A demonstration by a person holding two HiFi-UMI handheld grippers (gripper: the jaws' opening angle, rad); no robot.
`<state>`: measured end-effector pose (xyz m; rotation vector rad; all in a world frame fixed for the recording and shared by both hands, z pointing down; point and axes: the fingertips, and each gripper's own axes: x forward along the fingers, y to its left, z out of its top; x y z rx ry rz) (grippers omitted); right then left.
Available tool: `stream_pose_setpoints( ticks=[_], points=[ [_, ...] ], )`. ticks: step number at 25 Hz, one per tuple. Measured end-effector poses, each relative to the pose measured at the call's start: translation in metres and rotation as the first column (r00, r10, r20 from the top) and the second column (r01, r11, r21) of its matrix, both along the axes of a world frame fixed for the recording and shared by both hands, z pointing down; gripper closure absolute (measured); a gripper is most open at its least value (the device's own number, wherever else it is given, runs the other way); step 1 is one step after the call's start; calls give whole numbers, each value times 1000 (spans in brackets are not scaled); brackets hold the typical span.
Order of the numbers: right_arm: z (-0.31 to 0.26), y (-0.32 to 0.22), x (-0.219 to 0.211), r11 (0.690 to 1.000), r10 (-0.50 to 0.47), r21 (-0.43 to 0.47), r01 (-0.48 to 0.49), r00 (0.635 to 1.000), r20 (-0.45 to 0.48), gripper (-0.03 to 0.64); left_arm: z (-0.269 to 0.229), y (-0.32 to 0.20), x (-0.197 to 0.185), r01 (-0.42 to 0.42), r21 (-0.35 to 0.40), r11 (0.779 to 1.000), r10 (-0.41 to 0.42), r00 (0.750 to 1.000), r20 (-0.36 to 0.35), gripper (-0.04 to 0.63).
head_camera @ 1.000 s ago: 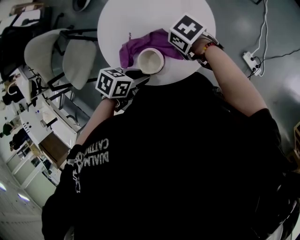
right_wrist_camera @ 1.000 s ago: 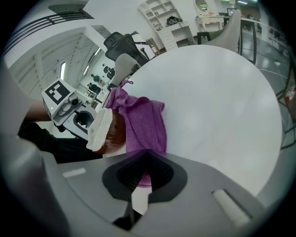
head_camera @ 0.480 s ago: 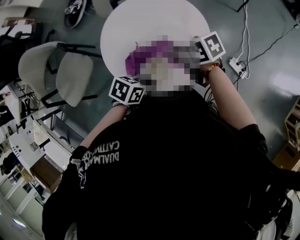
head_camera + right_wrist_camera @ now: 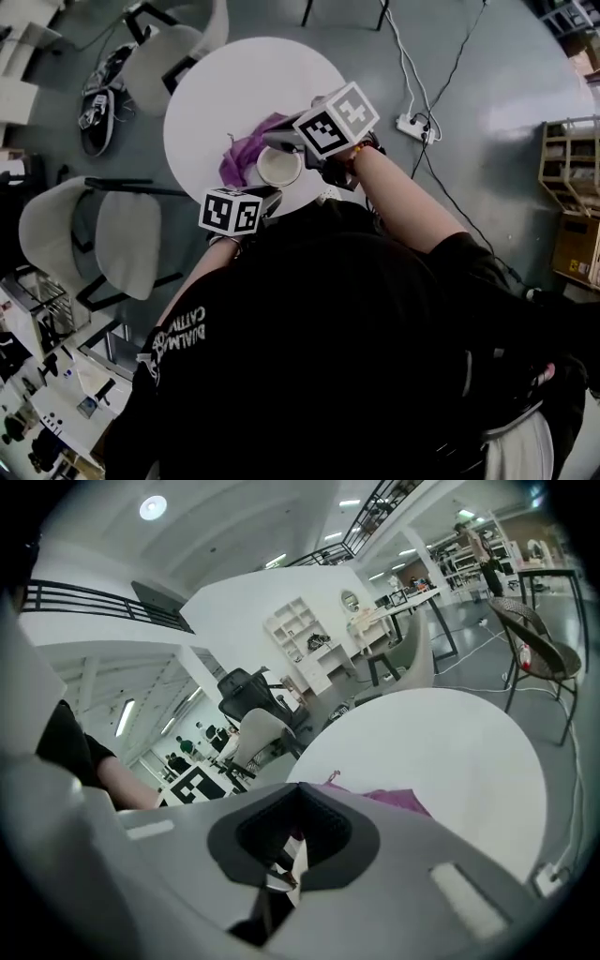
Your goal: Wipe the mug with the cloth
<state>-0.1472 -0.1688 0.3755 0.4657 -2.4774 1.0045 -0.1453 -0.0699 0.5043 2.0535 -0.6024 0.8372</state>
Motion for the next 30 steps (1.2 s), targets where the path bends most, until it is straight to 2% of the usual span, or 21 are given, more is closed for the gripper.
stream_pose_setpoints(
  ticks=[6,10,12,13,14,16,18,21,23,25,28,29,30],
  points=[
    [-16,17,-12,997,19,69,-18,1000,-7,607,-13,-9,-7,13,69,997,-9,998,-57,506],
    [-33,27,-23,992,34,124,-35,999,12,607,-37,-21,-15,64,122,990,-47,989,-140,509],
    [-49,20,-23,980,63,188,-70,997,48,607,-51,-37,-22,104,184,977,-73,984,-163,511],
    [-58,17,-22,970,80,225,-94,994,71,607,-62,-45,-27,136,231,963,-95,979,-181,512],
    [-68,14,-21,957,98,263,-120,991,94,607,-75,-53,-32,177,286,942,-120,971,-206,527],
    [-87,15,-17,929,133,331,-169,983,128,607,-110,-63,-44,264,396,880,-162,949,-272,596],
    [-106,21,-12,903,162,374,-209,975,154,607,-152,-65,-53,327,467,822,-160,918,-362,597],
    [-132,34,-3,884,184,395,-249,963,196,607,-220,-62,-59,389,529,754,-102,865,-491,597],
    [-155,41,5,874,189,396,-282,947,259,607,-264,-56,-60,411,566,715,-39,832,-554,597],
    [-179,48,13,869,182,381,-317,919,350,607,-303,-46,-66,439,603,666,17,799,-601,595],
    [-212,58,26,860,145,388,-332,887,439,607,-353,-30,-80,508,649,567,65,757,-650,595],
    [-222,59,31,853,133,400,-335,882,453,607,-368,-24,-82,532,648,545,79,736,-672,595],
    [-231,60,36,846,124,412,-339,876,466,607,-381,-19,-82,555,637,534,97,709,-699,595]
  ],
)
